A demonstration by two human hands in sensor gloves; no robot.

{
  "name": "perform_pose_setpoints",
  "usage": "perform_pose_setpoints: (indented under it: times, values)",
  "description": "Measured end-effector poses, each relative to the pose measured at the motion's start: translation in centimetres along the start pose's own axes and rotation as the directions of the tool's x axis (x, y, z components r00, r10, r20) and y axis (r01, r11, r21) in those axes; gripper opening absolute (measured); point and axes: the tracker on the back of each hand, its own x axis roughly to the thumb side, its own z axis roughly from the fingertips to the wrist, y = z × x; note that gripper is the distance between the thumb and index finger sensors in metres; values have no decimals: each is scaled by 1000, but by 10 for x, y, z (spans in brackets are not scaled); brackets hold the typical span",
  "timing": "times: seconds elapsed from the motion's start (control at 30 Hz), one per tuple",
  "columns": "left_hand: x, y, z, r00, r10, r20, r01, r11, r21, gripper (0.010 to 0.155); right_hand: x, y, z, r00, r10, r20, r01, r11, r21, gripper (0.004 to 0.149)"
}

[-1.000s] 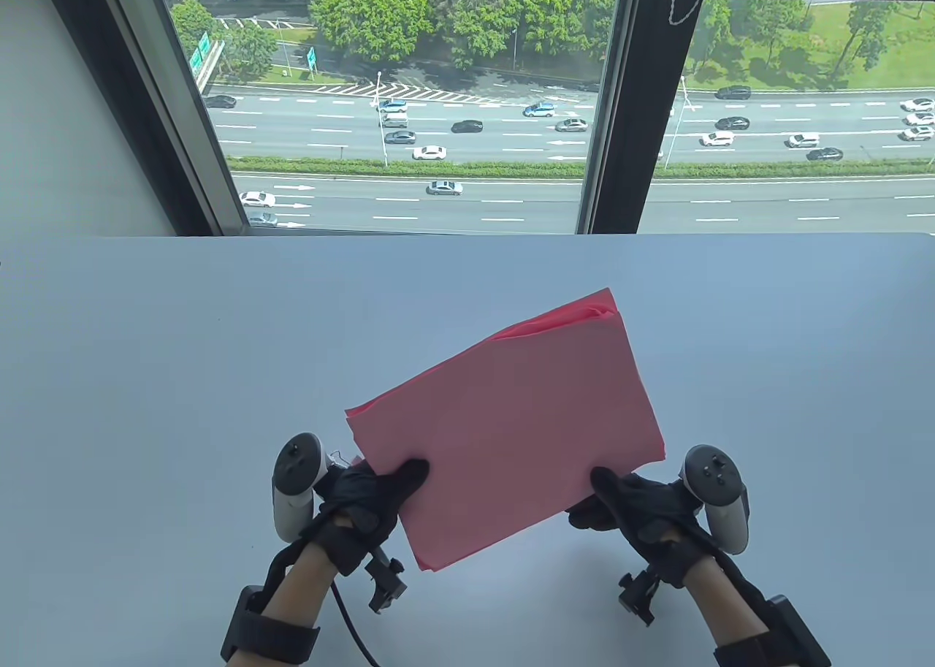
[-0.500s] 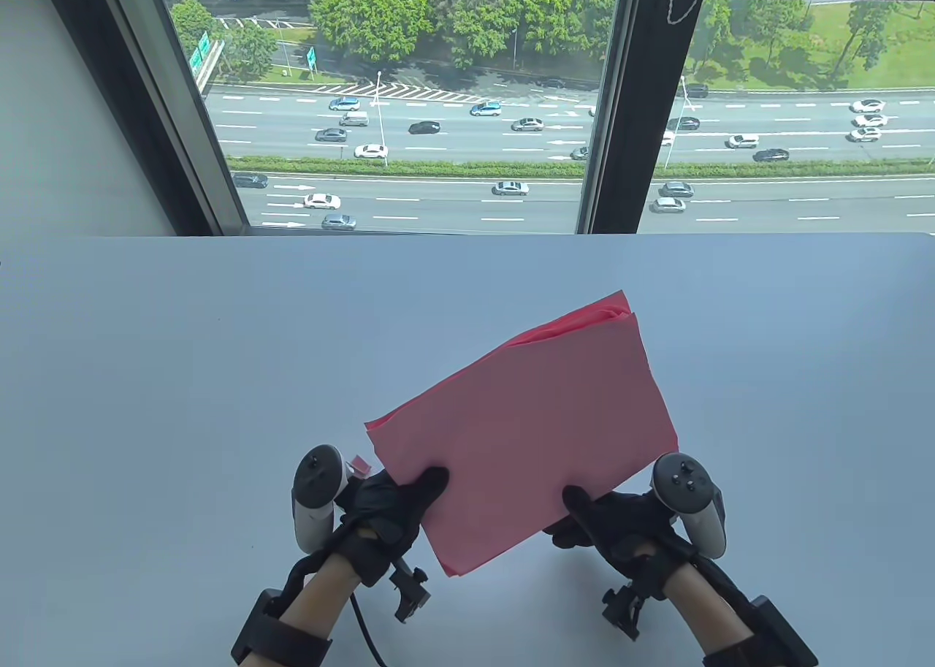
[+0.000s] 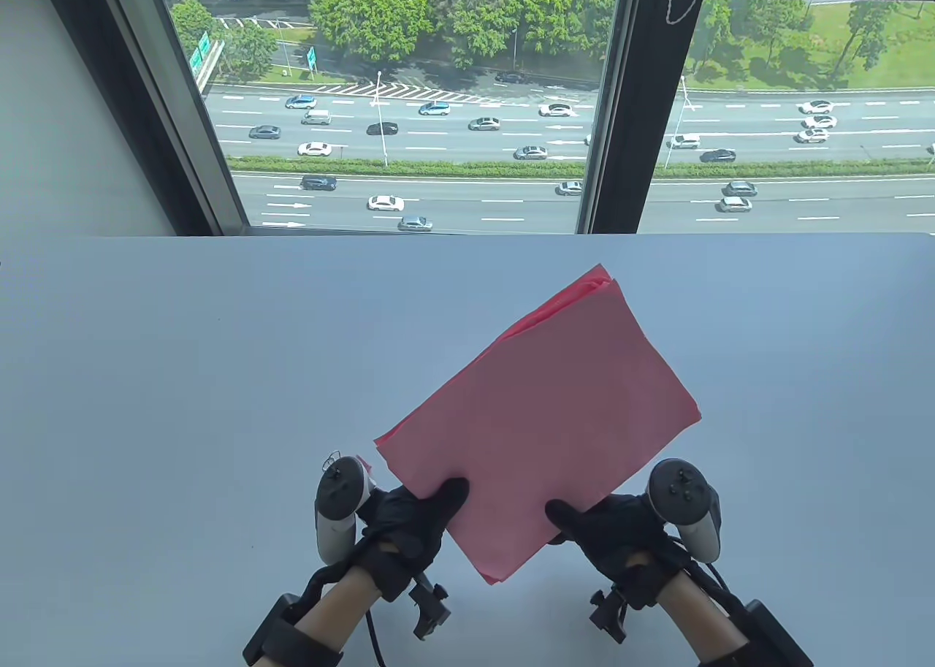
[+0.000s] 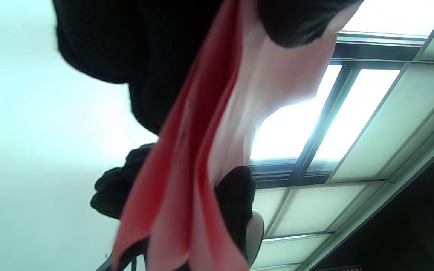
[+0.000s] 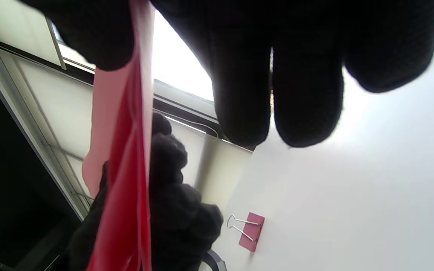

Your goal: Clip paper with binder clip (Left hand to clip)

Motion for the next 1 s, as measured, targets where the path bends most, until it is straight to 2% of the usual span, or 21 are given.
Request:
perform_pose_setpoints:
  times: [0.13,0.37,0.43,0.5,0.53,0.57,0.63,0.67,0.7,0.73,0.77,0.83,0.93,1.0]
  values:
    - [-2,-9,-2,998,-56,-14,55,994,-90,57,0,-8,2,983,-170,74,179,972,-154,56]
    - [-1,-7,-3,992,-89,-85,71,980,-186,56,-2,-26,2,977,-193,87,207,953,-219,47]
    - [6,4,-2,988,-140,-67,129,982,-141,58,-3,-35,2,977,-198,77,211,948,-238,45]
    - [21,25,2,954,-297,-45,296,955,-27,59,-5,-47,3,984,-165,60,175,950,-259,45]
    - [27,33,5,930,-366,-39,367,930,30,60,-6,-50,3,986,-163,43,169,952,-256,45]
    - [36,45,8,873,-487,-28,487,866,112,60,-8,-54,3,986,-165,27,166,952,-256,45]
    - [50,66,17,727,-683,-66,671,687,278,57,-13,-60,3,982,-186,-23,174,950,-257,44]
    - [55,78,22,644,-758,-105,735,575,358,56,-17,-61,2,978,-196,-71,176,960,-216,44]
    - [57,84,25,614,-778,-133,754,530,388,54,-19,-60,1,976,-191,-104,170,968,-182,44]
    - [58,94,30,572,-800,-182,778,459,429,54,-21,-59,1,977,-164,-138,143,978,-152,44]
    - [58,104,34,542,-808,-231,797,408,445,53,-23,-58,0,981,-112,-159,89,986,-144,44]
    - [56,118,39,496,-809,-316,834,342,433,53,-25,-53,-2,979,-33,-203,18,997,-80,44]
    - [44,130,42,430,-777,-461,897,310,315,54,-28,-44,-3,972,14,-233,-16,1000,-5,44]
    - [38,136,41,380,-774,-507,923,279,265,56,-29,-39,-4,969,31,-244,-24,999,33,44]
